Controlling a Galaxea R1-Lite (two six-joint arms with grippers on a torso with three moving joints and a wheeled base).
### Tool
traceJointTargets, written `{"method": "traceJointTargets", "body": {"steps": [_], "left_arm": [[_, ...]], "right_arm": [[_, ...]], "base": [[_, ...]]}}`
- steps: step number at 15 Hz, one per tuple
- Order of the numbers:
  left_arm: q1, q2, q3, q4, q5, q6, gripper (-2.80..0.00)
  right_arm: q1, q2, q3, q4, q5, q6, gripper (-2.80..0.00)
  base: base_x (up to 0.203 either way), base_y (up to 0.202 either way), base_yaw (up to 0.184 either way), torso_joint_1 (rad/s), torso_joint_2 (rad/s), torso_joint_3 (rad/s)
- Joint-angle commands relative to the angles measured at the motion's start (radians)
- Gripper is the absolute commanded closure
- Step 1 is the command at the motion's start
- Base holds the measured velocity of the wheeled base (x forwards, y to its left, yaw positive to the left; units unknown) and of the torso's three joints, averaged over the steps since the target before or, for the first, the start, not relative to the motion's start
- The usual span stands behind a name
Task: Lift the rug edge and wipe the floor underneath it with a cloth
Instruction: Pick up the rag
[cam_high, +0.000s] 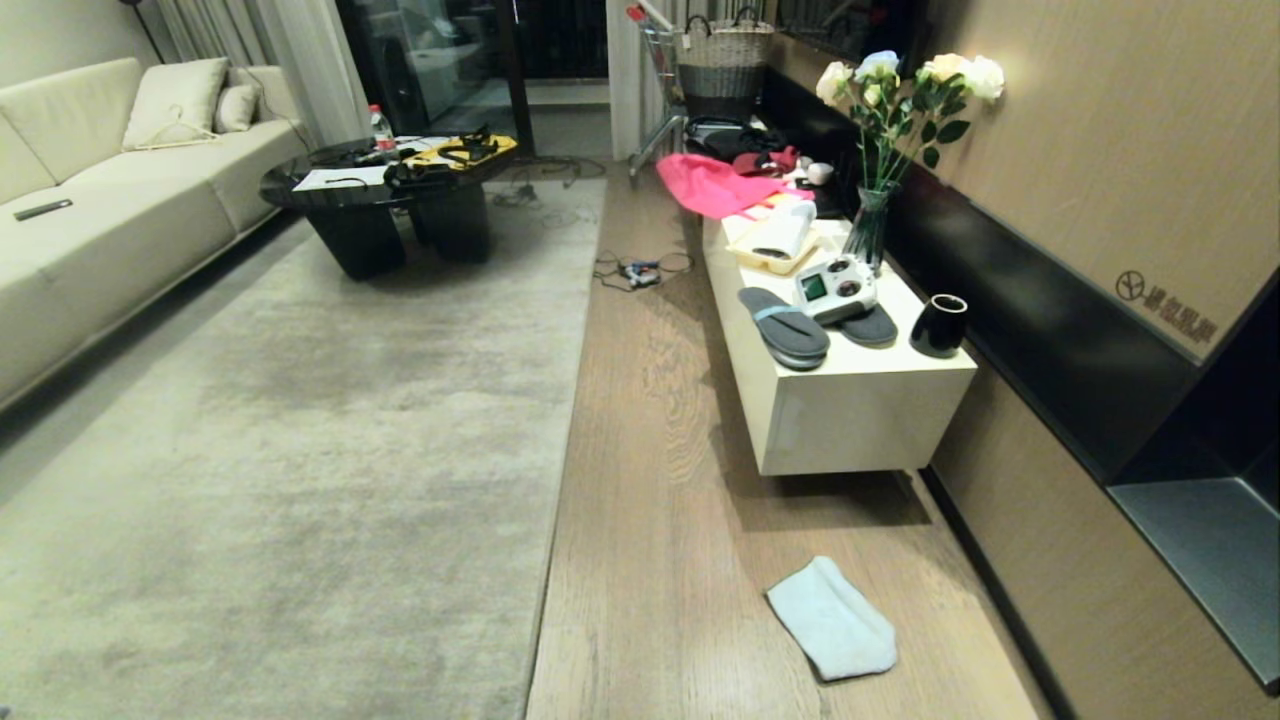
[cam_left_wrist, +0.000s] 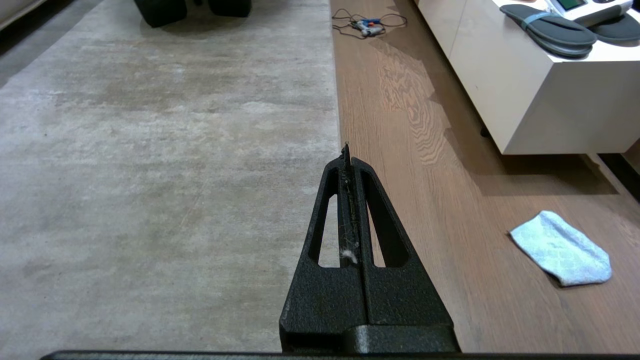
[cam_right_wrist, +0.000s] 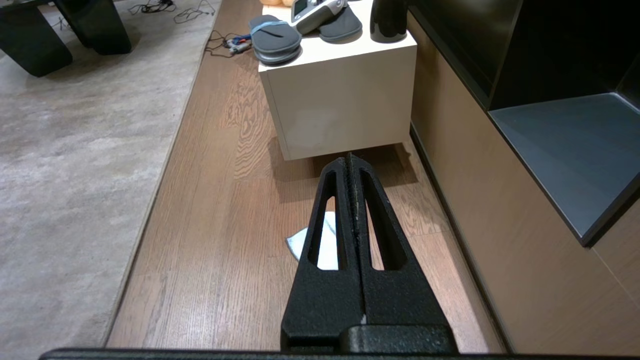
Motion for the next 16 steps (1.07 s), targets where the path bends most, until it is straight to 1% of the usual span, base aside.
{"method": "traceJointTargets", "body": {"steps": [1,16], "left_arm": [[0.000,0.000,0.000,0.000,0.000,-0.001,0.00],[0.000,0.000,0.000,-0.002,0.002,-0.013,0.00]], "right_arm": [[0.000,0.002,0.000,-0.001,0.000,0.000,0.00],[0.000,0.000,0.000,-0.001,0.000,0.000,0.00]], "base": [[0.000,0.000,0.000,0.000,0.00,0.000],[0.000,0.000,0.000,0.000,0.00,0.000]]}}
